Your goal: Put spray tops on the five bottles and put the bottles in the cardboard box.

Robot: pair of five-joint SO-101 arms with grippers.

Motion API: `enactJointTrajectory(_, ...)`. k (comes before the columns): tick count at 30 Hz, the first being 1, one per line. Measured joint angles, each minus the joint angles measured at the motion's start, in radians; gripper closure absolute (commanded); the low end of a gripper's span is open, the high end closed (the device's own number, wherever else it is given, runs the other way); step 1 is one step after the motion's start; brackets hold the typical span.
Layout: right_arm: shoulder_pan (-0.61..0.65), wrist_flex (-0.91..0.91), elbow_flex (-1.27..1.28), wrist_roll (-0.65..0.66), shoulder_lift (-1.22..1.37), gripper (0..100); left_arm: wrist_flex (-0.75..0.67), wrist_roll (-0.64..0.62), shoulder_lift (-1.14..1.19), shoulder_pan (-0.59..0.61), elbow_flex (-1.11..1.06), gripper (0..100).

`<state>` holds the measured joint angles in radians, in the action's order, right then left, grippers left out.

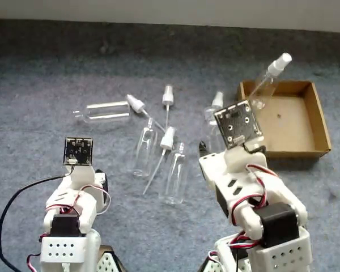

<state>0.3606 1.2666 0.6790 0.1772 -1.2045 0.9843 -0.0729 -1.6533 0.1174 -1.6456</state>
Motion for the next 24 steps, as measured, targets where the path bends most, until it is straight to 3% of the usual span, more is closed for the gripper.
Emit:
enactJointTrajectory(6,-0.005,-0.183,0.298,0.0,-0.192,83.5,0.0,0.0,0.002,0.0,-0.018,99)
enactJointTrajectory(11,-0.124,-0.344,0.453,0.0,-0.249,83.5,0.0,0.0,0.002,0.0,-0.018,99)
enactJointTrajectory(15,-0.192,-0.414,0.539,-0.054,-0.255,83.5,0.0,0.0,0.002,0.0,-0.018,99)
enactJointTrajectory(24,-0.187,-0.489,0.595,-0.123,-0.262,83.5,0.0,0.061,0.002,-0.06,-0.018,99)
